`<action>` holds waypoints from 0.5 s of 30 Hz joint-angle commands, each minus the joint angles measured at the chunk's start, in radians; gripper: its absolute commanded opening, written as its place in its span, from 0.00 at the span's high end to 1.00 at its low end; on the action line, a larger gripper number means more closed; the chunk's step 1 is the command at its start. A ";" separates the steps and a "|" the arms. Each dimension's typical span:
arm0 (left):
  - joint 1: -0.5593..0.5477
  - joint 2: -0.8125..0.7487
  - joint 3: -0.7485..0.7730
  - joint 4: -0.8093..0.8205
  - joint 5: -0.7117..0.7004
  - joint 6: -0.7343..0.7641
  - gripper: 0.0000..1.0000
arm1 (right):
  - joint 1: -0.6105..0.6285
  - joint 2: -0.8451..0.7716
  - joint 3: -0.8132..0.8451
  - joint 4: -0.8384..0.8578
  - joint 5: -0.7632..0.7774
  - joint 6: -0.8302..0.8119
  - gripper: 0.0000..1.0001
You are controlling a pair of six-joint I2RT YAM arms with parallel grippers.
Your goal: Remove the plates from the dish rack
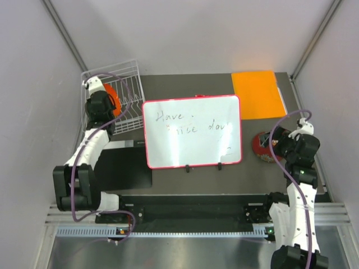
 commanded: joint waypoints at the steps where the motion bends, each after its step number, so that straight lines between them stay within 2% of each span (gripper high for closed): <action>1: -0.025 -0.151 0.063 -0.057 0.061 -0.080 1.00 | 0.028 0.001 0.067 -0.002 0.005 -0.019 0.00; 7: -0.023 -0.312 0.102 -0.220 0.204 -0.213 1.00 | 0.036 -0.034 0.142 -0.045 -0.065 -0.018 0.00; 11: -0.025 -0.427 0.068 -0.305 0.322 -0.278 1.00 | 0.037 -0.054 0.176 -0.070 -0.137 -0.007 0.00; 15: -0.023 -0.577 0.029 -0.361 0.371 -0.324 1.00 | 0.042 -0.088 0.180 -0.085 -0.168 0.005 0.00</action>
